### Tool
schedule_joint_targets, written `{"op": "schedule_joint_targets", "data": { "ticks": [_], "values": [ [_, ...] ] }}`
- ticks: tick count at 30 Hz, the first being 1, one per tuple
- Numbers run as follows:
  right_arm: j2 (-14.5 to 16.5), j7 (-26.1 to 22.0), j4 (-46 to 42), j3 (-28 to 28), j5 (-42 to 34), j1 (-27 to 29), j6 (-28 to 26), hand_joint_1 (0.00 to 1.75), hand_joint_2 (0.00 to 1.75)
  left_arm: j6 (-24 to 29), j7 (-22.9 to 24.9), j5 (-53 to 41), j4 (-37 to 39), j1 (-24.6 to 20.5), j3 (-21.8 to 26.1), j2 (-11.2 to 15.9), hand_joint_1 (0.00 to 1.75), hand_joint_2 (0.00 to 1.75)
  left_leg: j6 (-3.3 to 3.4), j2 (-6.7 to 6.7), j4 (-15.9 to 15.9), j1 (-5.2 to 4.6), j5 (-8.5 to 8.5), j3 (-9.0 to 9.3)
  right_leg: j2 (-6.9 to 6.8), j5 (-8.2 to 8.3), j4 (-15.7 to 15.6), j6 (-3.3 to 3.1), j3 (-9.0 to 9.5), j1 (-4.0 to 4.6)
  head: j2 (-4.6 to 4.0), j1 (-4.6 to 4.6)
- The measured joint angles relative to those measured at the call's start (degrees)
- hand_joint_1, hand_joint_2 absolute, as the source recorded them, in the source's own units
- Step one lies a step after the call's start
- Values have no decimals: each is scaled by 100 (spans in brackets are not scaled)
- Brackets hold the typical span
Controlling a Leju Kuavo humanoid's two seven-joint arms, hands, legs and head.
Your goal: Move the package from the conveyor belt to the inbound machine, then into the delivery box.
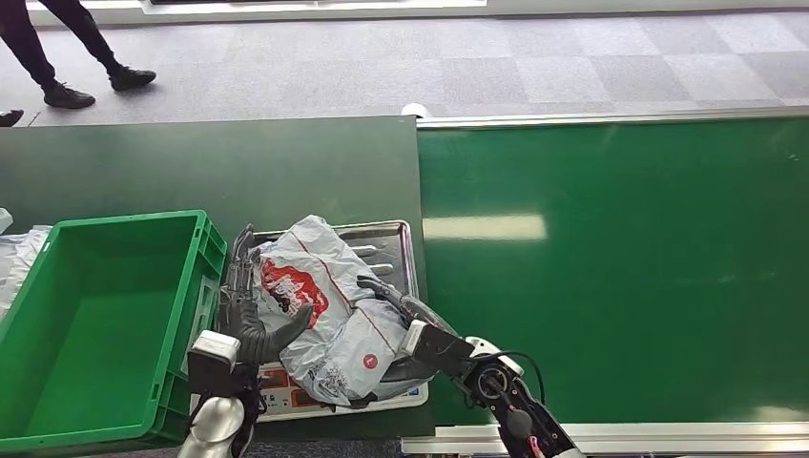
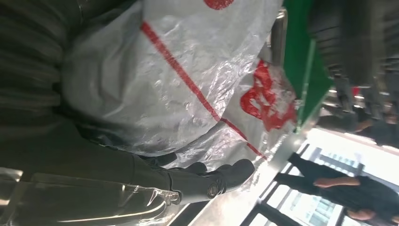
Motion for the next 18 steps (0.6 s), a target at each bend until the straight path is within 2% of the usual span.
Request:
{"op": "schedule_joint_targets", "data": {
  "ticks": [3, 5, 9, 18],
  "values": [
    [0, -139, -443, -313, -599, 190, 308, 0, 175, 521, 694, -2086, 32, -9, -311, 86, 0, 175, 0, -2, 1, -1, 0, -10, -2, 0, 0, 0, -7, -1, 0, -1],
    [-1, -124, -713, -514, -773, 278, 429, 0, 175, 529, 1000, -3046, 94, -35, -544, 114, 0, 175, 1, 0, 1, -1, 0, -13, -1, 0, 0, 1, -9, -1, 0, -1],
    [-1, -122, -1036, -746, -842, 439, 495, 0, 175, 447, 1185, -3298, 189, -84, -773, 140, 0, 175, 0, 1, 1, -1, -1, -18, 0, 1, -2, 1, -15, -1, 0, -1],
    [-1, -188, -1468, -996, -948, 669, 628, 0, 175, 71, 1618, -3969, 338, -159, -946, 200, 0, 175, 0, 0, 0, 0, -1, -20, -1, 0, -1, 1, -16, 1, 0, -1]
  ]
}}
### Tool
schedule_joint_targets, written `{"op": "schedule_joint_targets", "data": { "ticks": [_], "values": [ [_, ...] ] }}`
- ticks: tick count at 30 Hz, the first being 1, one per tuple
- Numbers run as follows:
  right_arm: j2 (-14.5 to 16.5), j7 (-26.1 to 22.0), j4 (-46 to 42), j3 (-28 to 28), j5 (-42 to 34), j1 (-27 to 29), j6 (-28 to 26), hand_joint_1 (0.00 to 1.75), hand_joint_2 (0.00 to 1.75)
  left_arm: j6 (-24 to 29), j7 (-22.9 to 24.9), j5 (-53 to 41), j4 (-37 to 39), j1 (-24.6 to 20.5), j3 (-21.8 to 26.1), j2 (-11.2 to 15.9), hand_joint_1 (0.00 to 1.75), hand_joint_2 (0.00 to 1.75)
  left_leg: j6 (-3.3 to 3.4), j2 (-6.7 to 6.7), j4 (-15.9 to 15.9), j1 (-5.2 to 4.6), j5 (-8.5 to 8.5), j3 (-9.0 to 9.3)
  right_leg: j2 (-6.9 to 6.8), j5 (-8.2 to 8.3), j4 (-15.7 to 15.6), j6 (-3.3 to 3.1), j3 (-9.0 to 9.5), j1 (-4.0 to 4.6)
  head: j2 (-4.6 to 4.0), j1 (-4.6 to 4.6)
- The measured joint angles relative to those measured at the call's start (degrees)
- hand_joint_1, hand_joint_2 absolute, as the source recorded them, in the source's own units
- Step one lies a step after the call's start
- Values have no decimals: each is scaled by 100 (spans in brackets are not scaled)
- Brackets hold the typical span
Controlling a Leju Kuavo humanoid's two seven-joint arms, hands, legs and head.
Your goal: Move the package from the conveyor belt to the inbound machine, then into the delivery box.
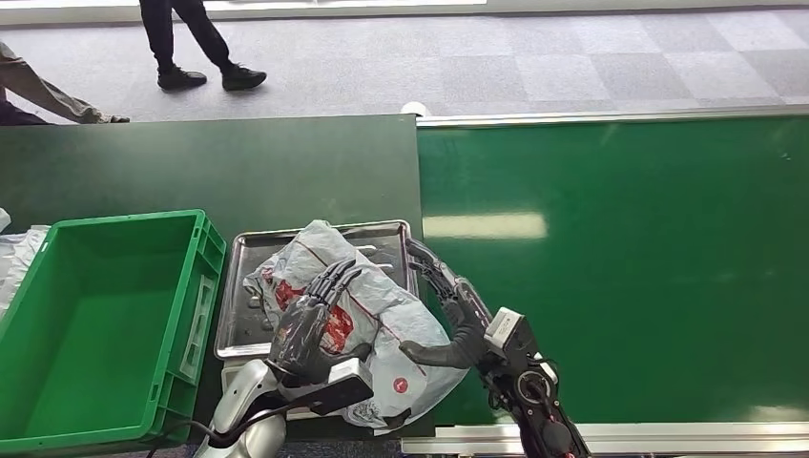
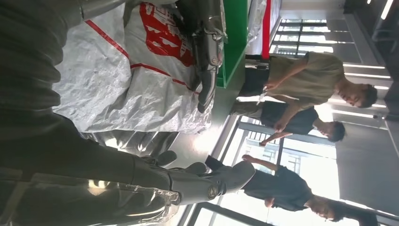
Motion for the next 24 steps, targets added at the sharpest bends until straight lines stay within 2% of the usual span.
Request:
{"op": "schedule_joint_targets", "data": {
  "ticks": [7, 24],
  "values": [
    [0, 4, -227, -68, -21, 133, 68, 0, 175, -21, 143, -320, 77, -24, -65, 10, 0, 175, 0, -1, 0, -1, 0, 2, -1, 0, 0, 0, 5, -1, 0, 1],
    [9, 74, -401, -174, -63, 208, 148, 0, 175, 48, 95, -226, 81, -21, -64, 13, 0, 175, 0, -1, 0, 0, 1, 2, -1, 0, 0, 0, 6, 0, 0, 0]
  ]
}}
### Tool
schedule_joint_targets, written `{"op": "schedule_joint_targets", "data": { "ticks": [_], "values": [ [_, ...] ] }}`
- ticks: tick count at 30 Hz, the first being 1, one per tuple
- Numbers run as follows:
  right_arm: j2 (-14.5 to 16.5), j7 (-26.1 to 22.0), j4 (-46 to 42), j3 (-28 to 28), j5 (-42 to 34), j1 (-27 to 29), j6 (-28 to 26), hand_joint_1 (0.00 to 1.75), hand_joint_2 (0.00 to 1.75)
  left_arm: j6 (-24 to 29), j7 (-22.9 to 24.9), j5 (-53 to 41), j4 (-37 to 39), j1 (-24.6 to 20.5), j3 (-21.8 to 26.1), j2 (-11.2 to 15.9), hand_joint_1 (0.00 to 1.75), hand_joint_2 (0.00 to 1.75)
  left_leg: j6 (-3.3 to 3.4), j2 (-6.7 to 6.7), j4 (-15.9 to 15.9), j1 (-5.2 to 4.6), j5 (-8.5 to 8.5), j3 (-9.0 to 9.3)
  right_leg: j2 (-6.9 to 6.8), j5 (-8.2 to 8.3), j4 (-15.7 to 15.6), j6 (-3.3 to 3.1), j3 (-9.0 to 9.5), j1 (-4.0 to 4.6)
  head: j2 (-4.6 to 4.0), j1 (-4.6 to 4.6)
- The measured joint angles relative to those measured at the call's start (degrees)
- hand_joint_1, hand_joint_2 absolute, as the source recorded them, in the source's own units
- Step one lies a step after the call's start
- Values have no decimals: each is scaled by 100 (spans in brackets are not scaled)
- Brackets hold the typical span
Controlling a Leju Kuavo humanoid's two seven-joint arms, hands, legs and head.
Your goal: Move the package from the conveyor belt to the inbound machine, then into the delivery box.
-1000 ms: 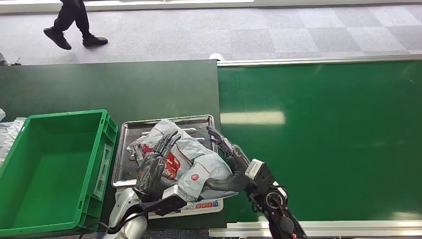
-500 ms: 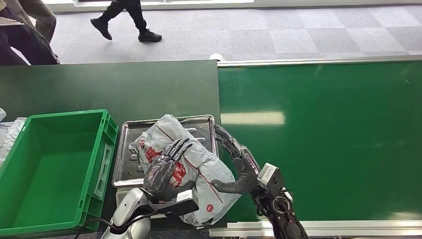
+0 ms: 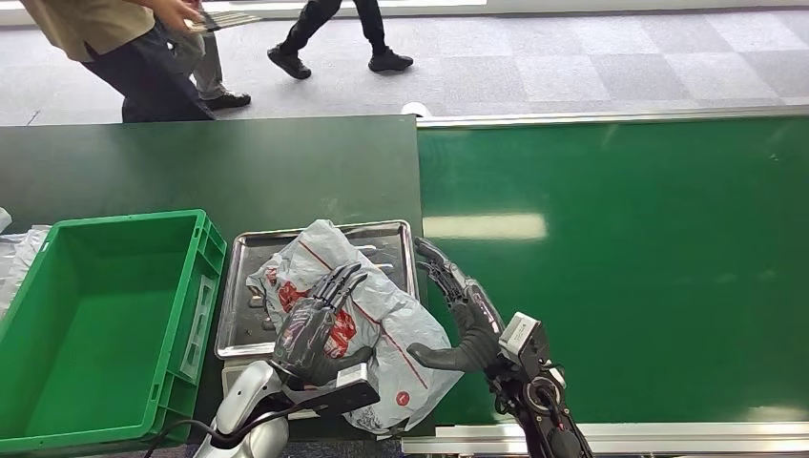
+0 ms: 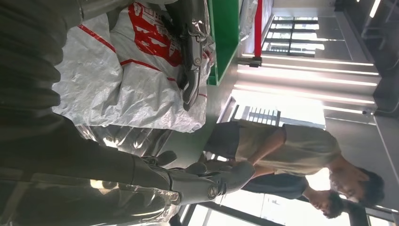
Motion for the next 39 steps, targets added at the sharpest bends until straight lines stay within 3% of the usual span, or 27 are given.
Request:
{"op": "schedule_joint_targets", "data": {
  "ticks": [11, 15, 17, 30, 39],
  "values": [
    [0, 0, -2, -15, -5, 2, 0, 0, 175, 5, -17, 51, 0, 0, 1, 2, 0, 175, 0, 0, 0, 0, 0, 0, 0, 0, 0, 0, 0, 0, 0, 0],
    [0, 1, -3, -21, -16, 20, 0, 0, 175, 50, -56, 214, 1, 4, 24, 2, 162, 175, 0, 0, 0, 0, 0, 0, 0, 0, 0, 0, -1, 0, 0, 0],
    [1, 2, -8, -27, -20, 41, 0, 0, 175, 51, -56, 264, 2, 6, 39, 2, 172, 175, 0, 0, 0, 0, 0, -1, 0, 0, 0, 0, -1, 0, 0, -1],
    [69, 19, -12, -193, -131, 71, 68, 0, 175, 38, 75, 180, 136, -30, 112, 2, 175, 175, 0, 1, 0, 0, 0, -2, 0, 0, 0, 0, -3, 0, 0, 1],
    [178, 301, 87, -611, -617, 56, -11, 0, 175, -47, 214, 69, 201, -40, 157, 2, 175, 175, 0, 0, -1, 0, -1, -4, 0, 0, 1, 0, -2, 0, 0, -1]
  ]
}}
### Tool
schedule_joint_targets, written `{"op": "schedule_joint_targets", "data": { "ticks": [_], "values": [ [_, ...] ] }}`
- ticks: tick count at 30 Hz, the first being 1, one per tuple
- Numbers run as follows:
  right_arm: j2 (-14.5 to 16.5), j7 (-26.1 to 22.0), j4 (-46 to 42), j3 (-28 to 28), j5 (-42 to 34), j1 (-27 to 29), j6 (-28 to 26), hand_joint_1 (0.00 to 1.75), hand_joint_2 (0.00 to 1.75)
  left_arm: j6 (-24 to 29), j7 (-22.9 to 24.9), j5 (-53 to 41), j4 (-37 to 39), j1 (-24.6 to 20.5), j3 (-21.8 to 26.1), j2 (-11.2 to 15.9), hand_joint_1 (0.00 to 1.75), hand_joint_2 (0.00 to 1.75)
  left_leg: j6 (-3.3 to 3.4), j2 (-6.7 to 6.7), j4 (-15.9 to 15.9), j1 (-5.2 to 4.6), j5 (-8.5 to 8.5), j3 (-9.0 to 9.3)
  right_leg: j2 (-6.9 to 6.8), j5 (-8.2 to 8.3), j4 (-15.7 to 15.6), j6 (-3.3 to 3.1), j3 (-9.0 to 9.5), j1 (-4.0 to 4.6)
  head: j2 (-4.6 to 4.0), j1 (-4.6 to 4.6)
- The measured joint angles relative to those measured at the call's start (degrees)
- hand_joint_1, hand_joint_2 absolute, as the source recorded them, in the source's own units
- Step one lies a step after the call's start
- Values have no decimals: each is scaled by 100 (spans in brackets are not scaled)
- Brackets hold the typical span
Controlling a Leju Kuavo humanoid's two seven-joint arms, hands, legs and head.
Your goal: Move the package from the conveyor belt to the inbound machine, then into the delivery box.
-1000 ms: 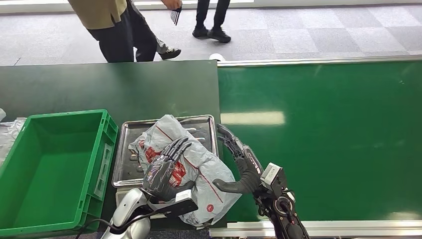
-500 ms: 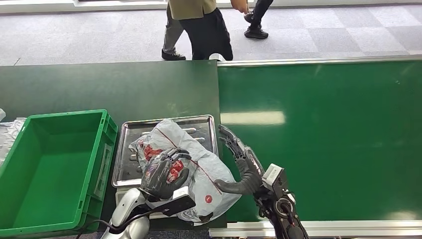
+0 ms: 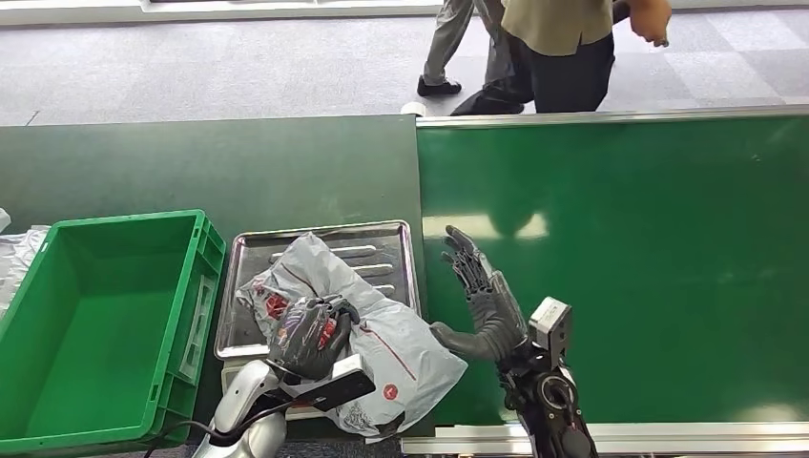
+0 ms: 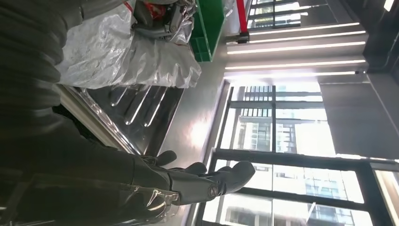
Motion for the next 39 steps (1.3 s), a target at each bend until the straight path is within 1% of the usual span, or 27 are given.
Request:
{"op": "schedule_joint_targets", "data": {
  "ticks": [3, 5, 11, 15, 17, 20, 23, 27, 30, 33, 35, 37, 39],
  "values": [
    [21, 32, 35, -104, -90, -3, -25, 0, 175, 62, -45, 76, 3, 6, 27, -4, 175, 175, 0, 0, 0, 0, 0, 0, 0, 0, 0, 0, 0, 0, 0, 1],
    [32, 50, 53, -151, -142, -4, -43, 0, 175, 179, -184, 248, -3, 29, 64, -10, 175, 175, 0, 1, 0, 0, 0, 0, 0, 0, 0, 0, -1, 0, 0, 1],
    [45, 78, 74, -254, -315, -3, -159, 0, 175, 629, -699, 783, -175, 190, 162, -15, 175, 175, 0, -1, 0, 0, 0, -5, 0, 0, 0, 0, -5, 0, 0, 1],
    [45, 114, 97, -305, -421, -7, -378, 0, 175, 877, -1240, 1540, -433, 323, 230, -19, 175, 175, 0, -1, 0, 0, 0, -8, -1, 0, 0, 0, -7, 0, 0, 1],
    [47, 127, 121, -335, -446, -20, -467, 0, 175, 797, -1510, 2112, -589, 383, 281, -23, 175, 175, 0, -1, 0, 0, 0, -9, -1, 0, 0, 0, -7, 0, 0, 1],
    [48, 131, 179, -356, -427, -73, -670, 0, 175, 401, -1907, 3260, -853, 473, 392, -45, 175, 175, 0, -1, 0, 0, 0, -8, -1, 0, 0, 0, -7, 0, 0, 0],
    [48, 128, 244, -358, -216, -142, -1052, 0, 175, 30, -2090, 4052, -1092, 545, 515, -62, 175, 175, 0, -2, 0, 0, 0, -8, -1, 0, 0, 0, -7, 0, 0, 1],
    [48, 127, 305, -343, 51, -197, -1445, 0, 175, -377, -2143, 4671, -1311, 612, 650, -76, 175, 175, 0, -1, 0, 0, 0, -8, -1, 0, 1, 0, -8, 1, 0, 1],
    [48, 128, 334, -340, 107, -229, -1540, 0, 175, -509, -2164, 4851, -1421, 647, 736, -94, 175, 175, 0, -2, 0, 0, 0, -9, -1, 0, 1, 0, -8, 1, 0, 1],
    [54, 147, 352, -338, 128, -258, -1571, 0, 175, -550, -2166, 4838, -1493, 656, 793, -102, 175, 175, 0, -2, 0, 0, 0, -9, -1, 0, 0, 0, -8, 0, 0, 1],
    [60, 174, 357, -337, 140, -266, -1582, 0, 175, -621, -2150, 4758, -1521, 660, 806, -101, 149, 175, 0, -2, 0, 0, 0, -9, -1, 0, 0, 0, -8, 0, 0, 0],
    [62, 199, 358, -335, 155, -268, -1585, 0, 175, -850, -2116, 4702, -1548, 666, 804, -98, 65, 175, 0, -2, 0, 0, 0, -9, -2, 0, 0, 0, -8, 0, 0, 1],
    [63, 216, 359, -333, 170, -269, -1583, 0, 175, -1158, -2088, 4683, -1576, 677, 795, -92, 3, 175, 0, -2, 0, 0, 0, -9, -1, 0, 1, 0, -8, 0, 0, 1]
  ]
}}
